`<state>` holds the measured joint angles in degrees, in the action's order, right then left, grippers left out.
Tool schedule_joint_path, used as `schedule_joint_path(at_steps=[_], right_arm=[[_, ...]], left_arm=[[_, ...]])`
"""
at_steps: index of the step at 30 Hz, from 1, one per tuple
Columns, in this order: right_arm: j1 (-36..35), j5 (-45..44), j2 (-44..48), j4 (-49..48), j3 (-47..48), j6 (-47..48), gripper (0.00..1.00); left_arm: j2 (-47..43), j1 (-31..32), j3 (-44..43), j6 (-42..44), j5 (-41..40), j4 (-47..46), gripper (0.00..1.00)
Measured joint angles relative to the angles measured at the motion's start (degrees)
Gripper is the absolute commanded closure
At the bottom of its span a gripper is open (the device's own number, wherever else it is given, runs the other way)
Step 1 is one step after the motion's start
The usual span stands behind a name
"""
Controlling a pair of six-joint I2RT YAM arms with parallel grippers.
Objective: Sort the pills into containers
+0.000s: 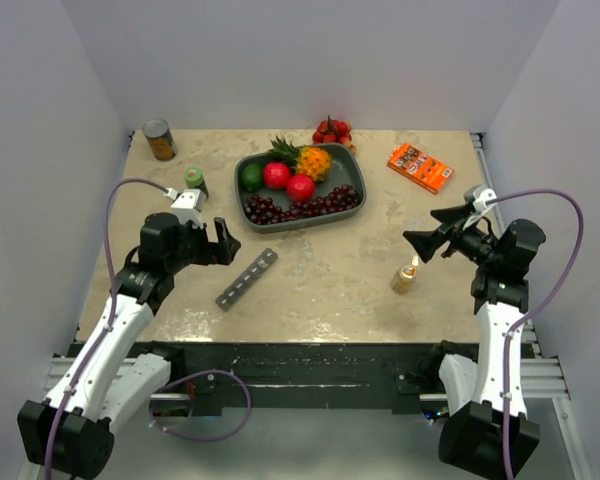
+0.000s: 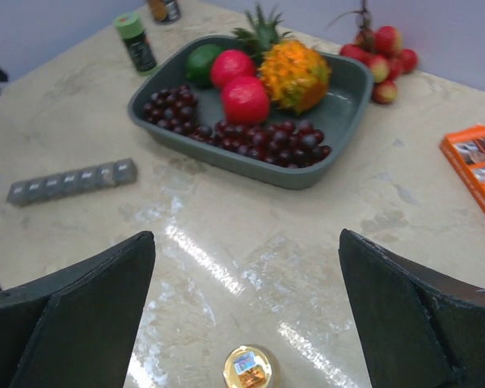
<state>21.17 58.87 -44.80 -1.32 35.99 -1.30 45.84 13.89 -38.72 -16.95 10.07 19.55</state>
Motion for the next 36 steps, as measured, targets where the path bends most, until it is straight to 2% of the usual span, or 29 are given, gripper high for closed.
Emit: schedule_joint_path(at_steps=[6,12,16,22,36], right_arm=[[-4.9,5.5,-0.6,5.8,0.3,10.3,0.01],[-6.4,6.5,-2.4,10.0,1.3,15.2,0.01],[-6.5,6.9,-2.8,11.4,1.7,16.4,0.01],[-6.6,7.2,-2.8,12.4,1.7,17.2,0.01],[-6.6,8.2,-3.5,13.4,1.8,17.5,0.01]], left_arm=[[8.5,2.8,-4.0,-2.6,-1.0,6.4,0.04],[14.5,10.3,-4.8,-4.5,-5.5,10.3,0.04],[19.9,13.4,-5.4,-4.8,-8.0,11.0,0.05],[28.0,16.2,-7.9,-4.5,-12.9,12.4,0.13],[46.2,25.5,-18.4,0.1,-23.2,13.0,0.26]])
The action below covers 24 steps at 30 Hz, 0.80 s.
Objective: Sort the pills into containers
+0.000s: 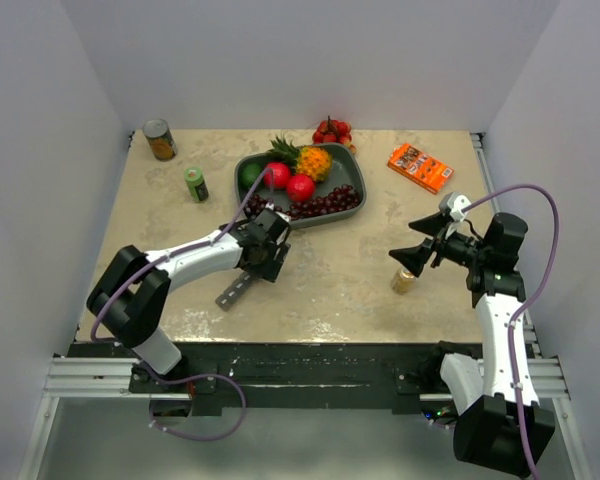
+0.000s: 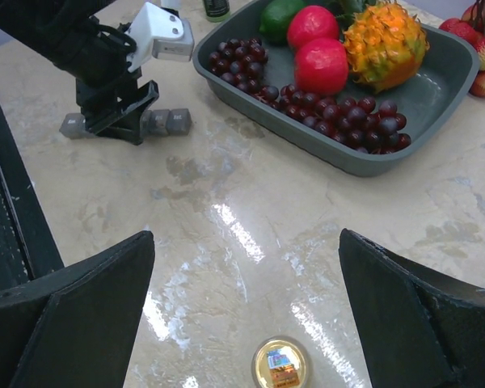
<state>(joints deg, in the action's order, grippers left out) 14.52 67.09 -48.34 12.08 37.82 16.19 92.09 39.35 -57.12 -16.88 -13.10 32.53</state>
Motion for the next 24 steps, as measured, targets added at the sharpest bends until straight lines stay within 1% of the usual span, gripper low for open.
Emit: schedule_joint_path(at_steps=[7,11,13,17,20,24], right_arm=[[0.0,0.0,-0.1,0.5,0.4,0.4,0.01],[0.0,0.0,-0.1,0.6,0.5,0.6,0.01],[0.0,0.0,-0.1,0.8,0.6,0.8,0.01],[0.0,0.0,-0.1,0.9,0.6,0.9,0.01],[0.0,0.0,-0.1,0.9,0.7,1.0,0.01],[0.0,0.2,-0.1,1.2,0.7,1.3,0.01]], left_arm=[[3.6,0.6,-2.3,1.7,-2.6,0.2,0.27],[4.2,0.6,-2.6,1.9,-2.7,0.5,0.20],[3.8,0.6,-2.3,1.9,-2.6,0.3,0.18],[-0.6,0.6,1.2,0.6,-1.4,0.3,0.18],[-5.4,0.3,4.8,-1.1,0.0,0.5,0.20],[-10.2,-2.0,9.7,-3.5,2.7,0.5,0.22]])
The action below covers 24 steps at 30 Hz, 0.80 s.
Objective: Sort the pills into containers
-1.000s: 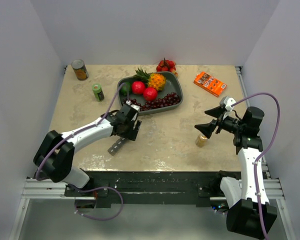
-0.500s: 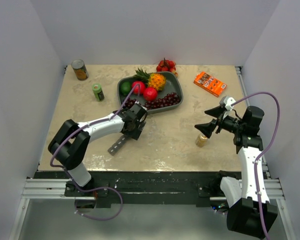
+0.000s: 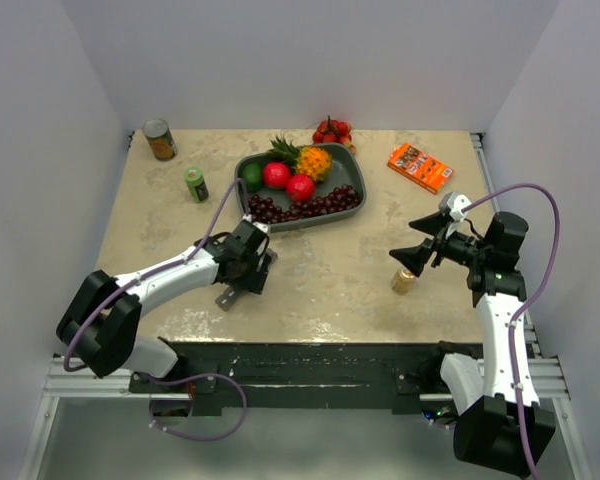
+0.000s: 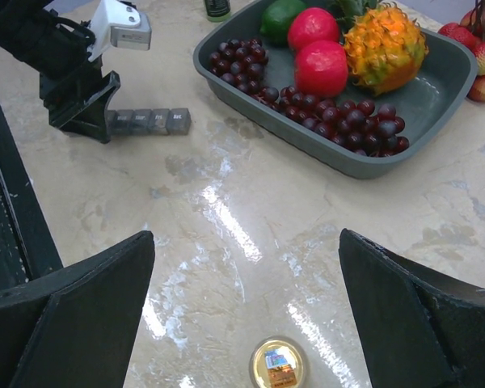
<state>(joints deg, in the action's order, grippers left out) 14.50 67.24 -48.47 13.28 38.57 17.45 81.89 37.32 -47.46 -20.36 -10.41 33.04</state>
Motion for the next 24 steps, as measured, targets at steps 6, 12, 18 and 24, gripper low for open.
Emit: schedule_joint_path(at_steps=[6,12,18,24], right_arm=[[-0.2,0.0,0.0,0.1,0.0,0.4,0.01],[-0.2,0.3,0.0,0.3,0.1,0.7,0.01],[-0.2,0.7,0.0,1.0,0.1,0.9,0.01],[-0.2,1.3,0.0,1.2,0.1,1.1,0.01]], left_arm=[[-1.1,-3.1,3.2,-1.8,2.6,-0.8,0.25],[-1.1,-4.3,5.2,-2.9,3.4,-2.1,0.30],[-1.1,-4.4,6.1,-3.2,3.4,-2.6,0.43],[-0.3,-4.1,6.2,-2.5,4.2,-4.5,0.81]])
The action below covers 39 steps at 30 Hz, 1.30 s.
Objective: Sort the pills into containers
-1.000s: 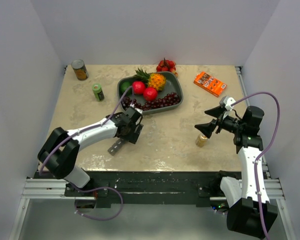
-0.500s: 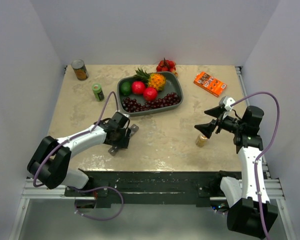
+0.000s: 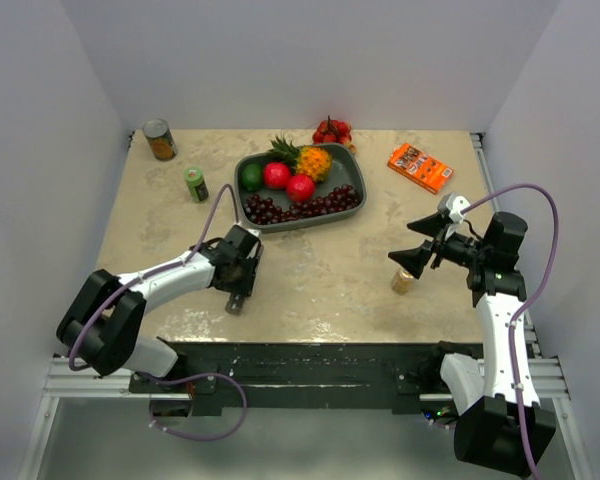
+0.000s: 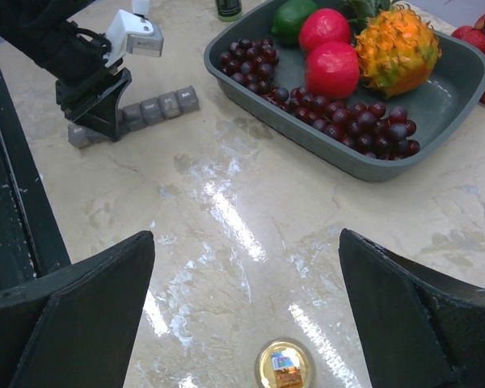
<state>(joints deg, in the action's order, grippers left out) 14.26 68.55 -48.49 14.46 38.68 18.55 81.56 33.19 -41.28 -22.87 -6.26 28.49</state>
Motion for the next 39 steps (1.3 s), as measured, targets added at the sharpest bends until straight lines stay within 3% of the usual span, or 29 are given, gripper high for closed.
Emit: schedule_joint_path(at_steps=[9,17,24,34,39], right_arm=[[-0.1,0.6,-0.8,4.5,2.0,5.3,0.01],[-7.0,3.0,-5.0,21.2,5.6,30.0,0.01],[-16.9,3.0,-12.8,31.5,7.6,45.6,0.01],[-26.2,3.0,-27.4,38.6,17.1,55.7,0.01],[-28.3,1.2,-28.7,36.9,16.7,54.5,0.02]], left_arm=[[1.1,4.5,-0.7,5.0,5.0,-2.6,0.91],[0.6,7.9,-2.9,15.3,17.0,-3.8,0.99],[0.6,11.9,-7.3,22.7,21.0,-5.2,1.00],[0.7,17.7,-11.0,27.0,24.3,-7.6,1.00],[1.0,18.0,-11.1,27.1,25.4,-8.3,1.00]])
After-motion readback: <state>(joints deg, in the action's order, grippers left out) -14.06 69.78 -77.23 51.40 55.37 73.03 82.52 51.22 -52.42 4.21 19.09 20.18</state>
